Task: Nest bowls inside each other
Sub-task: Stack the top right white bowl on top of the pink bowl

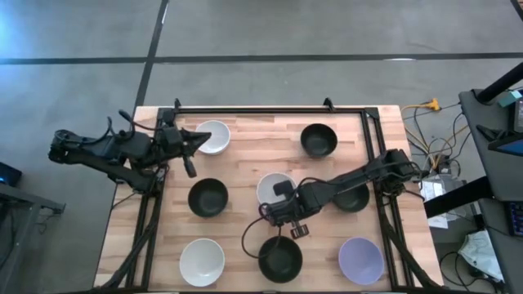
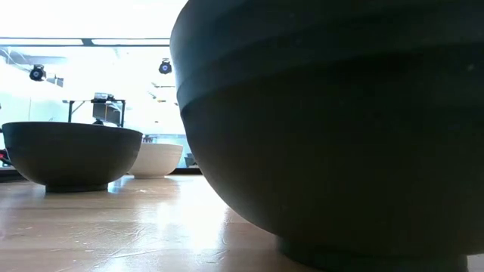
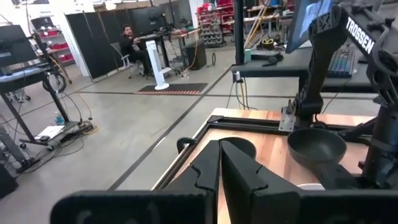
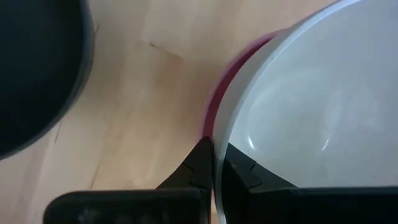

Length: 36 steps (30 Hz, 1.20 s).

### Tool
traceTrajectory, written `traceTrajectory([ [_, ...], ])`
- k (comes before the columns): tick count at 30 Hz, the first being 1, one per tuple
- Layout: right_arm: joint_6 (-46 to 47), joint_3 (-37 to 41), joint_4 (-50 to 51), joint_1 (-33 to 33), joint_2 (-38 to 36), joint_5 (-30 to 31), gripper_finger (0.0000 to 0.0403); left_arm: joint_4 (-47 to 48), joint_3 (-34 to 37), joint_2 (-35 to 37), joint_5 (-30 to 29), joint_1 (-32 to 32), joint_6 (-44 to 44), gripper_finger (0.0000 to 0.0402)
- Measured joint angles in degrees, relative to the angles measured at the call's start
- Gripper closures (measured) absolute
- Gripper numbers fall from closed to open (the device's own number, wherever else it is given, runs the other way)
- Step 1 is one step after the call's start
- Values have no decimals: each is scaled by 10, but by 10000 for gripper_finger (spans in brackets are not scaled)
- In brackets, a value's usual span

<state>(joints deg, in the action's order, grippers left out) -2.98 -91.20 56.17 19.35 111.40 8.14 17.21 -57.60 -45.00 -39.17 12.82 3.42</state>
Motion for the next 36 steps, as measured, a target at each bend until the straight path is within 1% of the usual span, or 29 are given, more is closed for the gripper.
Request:
traceTrajectory([
  [4, 0, 0, 0, 5, 9, 16, 394, -1, 0, 6, -1, 0, 0, 402],
  [16, -5, 0, 5, 5, 36, 22, 394, 2, 0, 13, -2, 0, 0, 402],
  [23, -3, 0, 3, 5, 37, 22, 393, 0, 0, 14, -2, 0, 0, 402],
  [26, 2, 0, 1, 5, 35, 20, 377, 0, -1, 13, -2, 0, 0, 402],
  [32, 25, 0, 1, 5, 34, 6, 323, 1, -1, 12, -1, 0, 0, 402],
  [36, 32, -1, 4, 5, 31, 5, 299, 1, -1, 12, -1, 0, 0, 402],
])
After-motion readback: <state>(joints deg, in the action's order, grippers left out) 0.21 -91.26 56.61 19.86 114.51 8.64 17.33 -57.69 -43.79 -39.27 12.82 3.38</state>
